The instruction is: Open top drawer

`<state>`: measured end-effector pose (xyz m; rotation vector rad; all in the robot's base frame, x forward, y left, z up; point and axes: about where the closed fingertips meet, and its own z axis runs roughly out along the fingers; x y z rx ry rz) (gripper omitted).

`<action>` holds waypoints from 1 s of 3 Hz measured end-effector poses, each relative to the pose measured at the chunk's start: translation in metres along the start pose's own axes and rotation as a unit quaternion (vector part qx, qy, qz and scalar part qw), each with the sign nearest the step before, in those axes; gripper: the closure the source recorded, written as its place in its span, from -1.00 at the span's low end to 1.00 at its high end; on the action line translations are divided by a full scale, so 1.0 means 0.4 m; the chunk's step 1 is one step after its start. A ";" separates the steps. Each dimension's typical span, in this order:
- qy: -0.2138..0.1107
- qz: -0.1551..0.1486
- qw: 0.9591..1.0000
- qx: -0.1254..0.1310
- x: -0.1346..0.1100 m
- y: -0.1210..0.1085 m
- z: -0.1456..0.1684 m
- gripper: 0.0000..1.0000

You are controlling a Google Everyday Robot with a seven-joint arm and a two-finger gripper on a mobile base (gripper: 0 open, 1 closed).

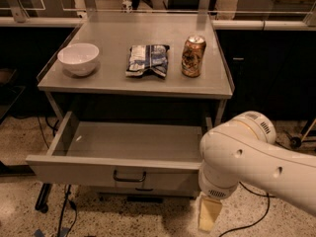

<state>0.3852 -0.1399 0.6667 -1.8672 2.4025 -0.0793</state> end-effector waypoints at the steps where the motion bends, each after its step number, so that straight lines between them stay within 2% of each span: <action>1: 0.004 -0.004 0.999 -0.032 0.014 0.045 0.048 -1.00; 3: 0.010 0.002 0.999 -0.034 0.032 0.061 0.033 -1.00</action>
Offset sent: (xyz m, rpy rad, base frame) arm -0.1034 -0.0367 -0.0470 -0.0614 0.2088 -0.0098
